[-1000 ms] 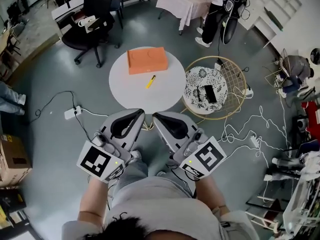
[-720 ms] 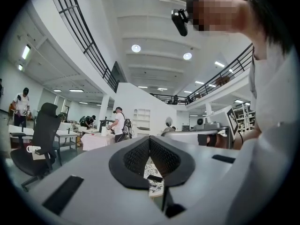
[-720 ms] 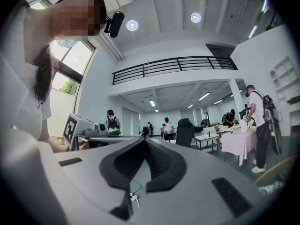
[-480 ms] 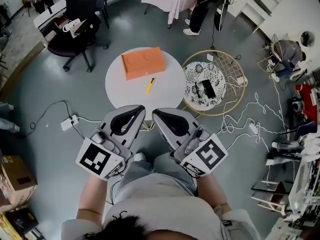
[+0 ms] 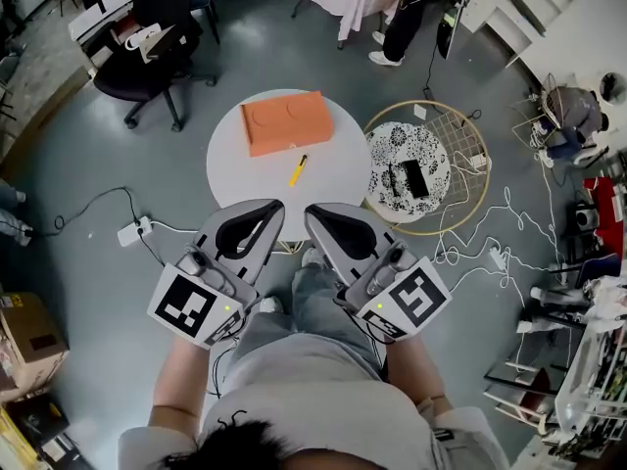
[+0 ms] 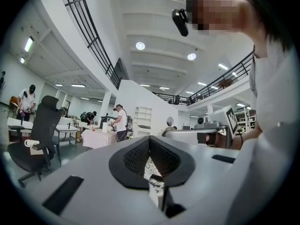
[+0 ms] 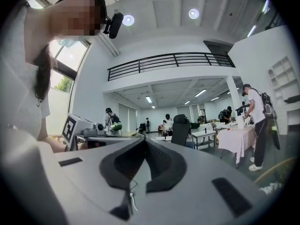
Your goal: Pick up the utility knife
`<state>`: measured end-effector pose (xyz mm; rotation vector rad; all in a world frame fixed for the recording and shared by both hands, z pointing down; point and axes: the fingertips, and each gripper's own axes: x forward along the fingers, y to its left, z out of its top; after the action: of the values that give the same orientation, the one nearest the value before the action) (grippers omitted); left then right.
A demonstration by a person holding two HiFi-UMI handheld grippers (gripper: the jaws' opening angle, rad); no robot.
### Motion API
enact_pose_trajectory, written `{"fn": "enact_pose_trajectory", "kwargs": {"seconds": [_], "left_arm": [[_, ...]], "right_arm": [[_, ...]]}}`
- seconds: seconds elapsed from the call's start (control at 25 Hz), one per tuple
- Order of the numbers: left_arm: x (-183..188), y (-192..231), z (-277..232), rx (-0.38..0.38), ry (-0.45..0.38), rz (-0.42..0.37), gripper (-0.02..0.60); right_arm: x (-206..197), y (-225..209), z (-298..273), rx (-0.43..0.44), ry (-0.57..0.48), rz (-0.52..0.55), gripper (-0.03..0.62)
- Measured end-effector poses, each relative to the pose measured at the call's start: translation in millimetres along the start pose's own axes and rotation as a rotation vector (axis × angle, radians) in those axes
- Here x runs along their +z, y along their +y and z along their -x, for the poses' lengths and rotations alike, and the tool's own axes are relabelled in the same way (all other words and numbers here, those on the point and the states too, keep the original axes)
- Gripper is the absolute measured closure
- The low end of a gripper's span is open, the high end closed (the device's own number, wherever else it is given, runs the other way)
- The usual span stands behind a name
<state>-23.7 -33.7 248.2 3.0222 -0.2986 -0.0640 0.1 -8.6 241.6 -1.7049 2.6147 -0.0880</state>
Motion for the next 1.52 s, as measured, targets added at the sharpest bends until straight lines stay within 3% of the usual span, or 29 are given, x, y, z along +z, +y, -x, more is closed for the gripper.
{"fn": "enact_pose_trajectory", "kwargs": {"seconds": [0.72, 0.96, 1.52], "left_arm": [[-8.3, 56.1, -90.8, 0.144, -0.016, 0.019, 0.571], [-12.6, 70.2, -97.5, 0.245, -0.018, 0.013, 0.571], [-42.7, 96.5, -96.4, 0.410, 0.049, 0.021, 0.571]], "right_arm": [[-20.2, -120.0, -44.5, 0.136, 0.056, -0.020, 0.586], [-40.4, -144.1, -61.3, 0.202, 0.094, -0.045, 0.586], [-141.9, -164.1, -102.9, 0.397, 0.323, 0.029, 0.582]]}}
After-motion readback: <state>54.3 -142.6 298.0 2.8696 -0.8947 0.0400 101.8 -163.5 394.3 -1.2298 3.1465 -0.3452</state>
